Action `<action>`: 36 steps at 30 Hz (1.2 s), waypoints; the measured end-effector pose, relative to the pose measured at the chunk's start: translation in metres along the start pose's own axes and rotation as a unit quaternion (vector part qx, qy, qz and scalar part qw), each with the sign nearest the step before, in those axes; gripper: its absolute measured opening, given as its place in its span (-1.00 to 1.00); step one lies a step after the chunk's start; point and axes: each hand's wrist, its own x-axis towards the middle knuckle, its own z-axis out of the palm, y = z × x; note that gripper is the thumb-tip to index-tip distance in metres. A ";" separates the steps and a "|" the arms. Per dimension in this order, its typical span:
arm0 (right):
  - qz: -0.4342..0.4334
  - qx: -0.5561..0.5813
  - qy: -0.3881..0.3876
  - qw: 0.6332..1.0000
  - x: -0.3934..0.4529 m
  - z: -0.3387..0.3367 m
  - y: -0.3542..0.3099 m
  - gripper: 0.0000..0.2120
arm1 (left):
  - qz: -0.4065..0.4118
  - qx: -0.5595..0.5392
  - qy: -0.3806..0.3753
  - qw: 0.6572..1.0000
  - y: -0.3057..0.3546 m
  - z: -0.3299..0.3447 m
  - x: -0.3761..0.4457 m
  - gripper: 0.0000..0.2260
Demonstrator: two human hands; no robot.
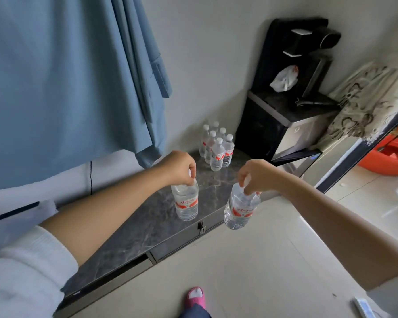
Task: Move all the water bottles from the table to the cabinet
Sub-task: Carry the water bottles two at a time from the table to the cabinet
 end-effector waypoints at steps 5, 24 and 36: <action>0.040 0.008 0.042 0.998 0.066 -0.027 0.031 -0.78 | 0.000 -0.017 -0.037 0.999 -0.017 -0.007 0.082 -0.81; -0.002 -0.019 -0.060 0.998 0.269 -0.042 0.186 -0.69 | -0.093 -0.041 -0.098 0.990 0.002 0.064 0.305 -0.75; -0.054 0.013 -0.141 0.988 0.372 -0.020 0.261 -0.70 | -0.216 -0.120 -0.100 0.964 0.024 0.123 0.395 -0.76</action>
